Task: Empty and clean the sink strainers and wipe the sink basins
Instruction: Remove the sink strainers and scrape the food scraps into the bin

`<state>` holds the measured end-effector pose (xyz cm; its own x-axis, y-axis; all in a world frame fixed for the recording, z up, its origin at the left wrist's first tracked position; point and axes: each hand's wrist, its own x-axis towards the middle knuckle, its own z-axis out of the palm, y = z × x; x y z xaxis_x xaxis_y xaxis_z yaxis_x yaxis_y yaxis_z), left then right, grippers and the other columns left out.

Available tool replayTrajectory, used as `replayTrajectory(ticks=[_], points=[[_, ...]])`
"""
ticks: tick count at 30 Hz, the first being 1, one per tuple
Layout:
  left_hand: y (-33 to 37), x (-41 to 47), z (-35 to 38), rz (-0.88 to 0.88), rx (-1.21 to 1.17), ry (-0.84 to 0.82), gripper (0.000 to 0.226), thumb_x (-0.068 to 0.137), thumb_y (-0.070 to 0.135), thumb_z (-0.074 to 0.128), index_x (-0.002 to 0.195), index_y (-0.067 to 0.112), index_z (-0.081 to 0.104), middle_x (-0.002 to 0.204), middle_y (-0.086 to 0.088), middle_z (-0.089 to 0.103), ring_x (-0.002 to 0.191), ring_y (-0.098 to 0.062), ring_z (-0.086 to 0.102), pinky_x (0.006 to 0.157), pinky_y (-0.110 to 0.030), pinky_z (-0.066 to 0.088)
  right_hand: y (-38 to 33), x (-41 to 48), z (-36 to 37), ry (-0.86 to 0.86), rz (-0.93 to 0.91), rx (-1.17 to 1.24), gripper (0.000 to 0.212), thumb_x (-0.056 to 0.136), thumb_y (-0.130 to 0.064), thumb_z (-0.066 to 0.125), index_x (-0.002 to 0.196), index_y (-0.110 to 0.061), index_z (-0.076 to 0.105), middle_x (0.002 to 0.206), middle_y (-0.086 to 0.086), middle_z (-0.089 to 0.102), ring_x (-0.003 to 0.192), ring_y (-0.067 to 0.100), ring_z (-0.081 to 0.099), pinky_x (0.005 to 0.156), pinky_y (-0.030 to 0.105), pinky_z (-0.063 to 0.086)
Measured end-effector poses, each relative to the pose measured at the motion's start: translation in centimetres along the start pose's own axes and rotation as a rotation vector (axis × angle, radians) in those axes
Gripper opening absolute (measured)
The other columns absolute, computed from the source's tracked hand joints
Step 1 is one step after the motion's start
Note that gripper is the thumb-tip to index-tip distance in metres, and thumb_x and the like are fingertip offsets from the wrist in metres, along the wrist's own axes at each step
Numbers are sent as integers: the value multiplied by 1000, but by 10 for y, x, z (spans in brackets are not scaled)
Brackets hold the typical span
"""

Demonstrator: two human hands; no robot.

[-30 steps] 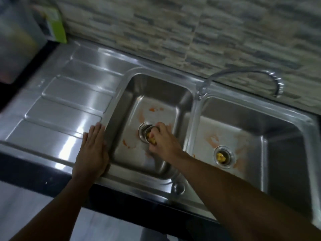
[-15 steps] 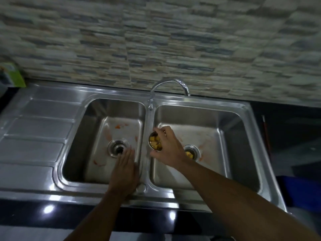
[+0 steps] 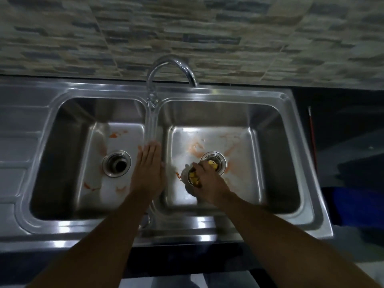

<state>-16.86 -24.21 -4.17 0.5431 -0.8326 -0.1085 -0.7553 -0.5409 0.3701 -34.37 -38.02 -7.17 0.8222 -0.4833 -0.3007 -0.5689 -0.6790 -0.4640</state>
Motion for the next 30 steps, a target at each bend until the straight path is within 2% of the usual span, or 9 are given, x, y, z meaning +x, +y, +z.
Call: replayTrajectory(ticks=[3,7,14,18,20,23,25,28,30], points=[[4,4,4,-8,-24,54,59,103,27,25,157,3,23,166,-17,18,156,-30,9,128,-48,10,12,5,19,-62,-43,8,86,83,-38,78,152,-13,33,146,5,37,128,26,49,97,31,49],[4,3,13,-19,-38,136,54,105,24,30,154,2,29,163,-17,27,155,-28,15,128,-45,12,22,18,39,-118,-100,-27,91,80,-28,81,154,-11,30,151,6,35,133,24,45,102,32,49],[0,5,18,-17,4,150,58,103,29,22,155,4,28,164,-16,26,155,-26,14,128,-40,8,29,31,59,-135,-126,-60,88,79,-26,79,152,-11,33,149,5,35,128,25,49,95,35,55],[0,5,21,-5,31,176,57,102,25,25,154,2,30,162,-18,29,155,-27,16,128,-40,8,34,28,64,-126,-107,-35,93,77,-24,83,153,-13,31,150,3,33,130,25,48,95,37,57],[0,6,21,-8,34,186,56,103,25,25,154,1,30,162,-18,29,155,-27,16,128,-40,9,36,28,63,-146,-112,-4,98,75,-28,86,154,-15,29,152,2,32,134,24,46,99,39,55],[0,5,22,1,31,197,56,104,25,25,153,1,31,162,-19,30,155,-28,17,128,-43,12,38,27,54,-176,-59,124,109,68,-51,87,154,-19,28,154,0,33,138,20,41,109,37,47],[0,5,22,-1,26,195,55,104,24,26,154,1,31,162,-18,29,155,-27,16,128,-45,14,40,26,47,-90,-35,189,92,78,-56,77,151,-18,35,149,1,39,136,20,43,110,35,45],[-1,6,23,-4,20,185,55,104,24,27,154,3,30,163,-17,28,155,-27,15,127,-47,16,49,28,39,106,0,234,49,102,-40,50,143,-15,47,140,4,51,129,21,49,105,35,47],[-2,6,24,-19,33,171,55,103,24,29,155,4,28,163,-16,27,156,-26,14,128,-46,15,60,32,38,158,51,232,38,105,-29,41,136,-10,53,134,9,56,123,25,53,103,39,49]])
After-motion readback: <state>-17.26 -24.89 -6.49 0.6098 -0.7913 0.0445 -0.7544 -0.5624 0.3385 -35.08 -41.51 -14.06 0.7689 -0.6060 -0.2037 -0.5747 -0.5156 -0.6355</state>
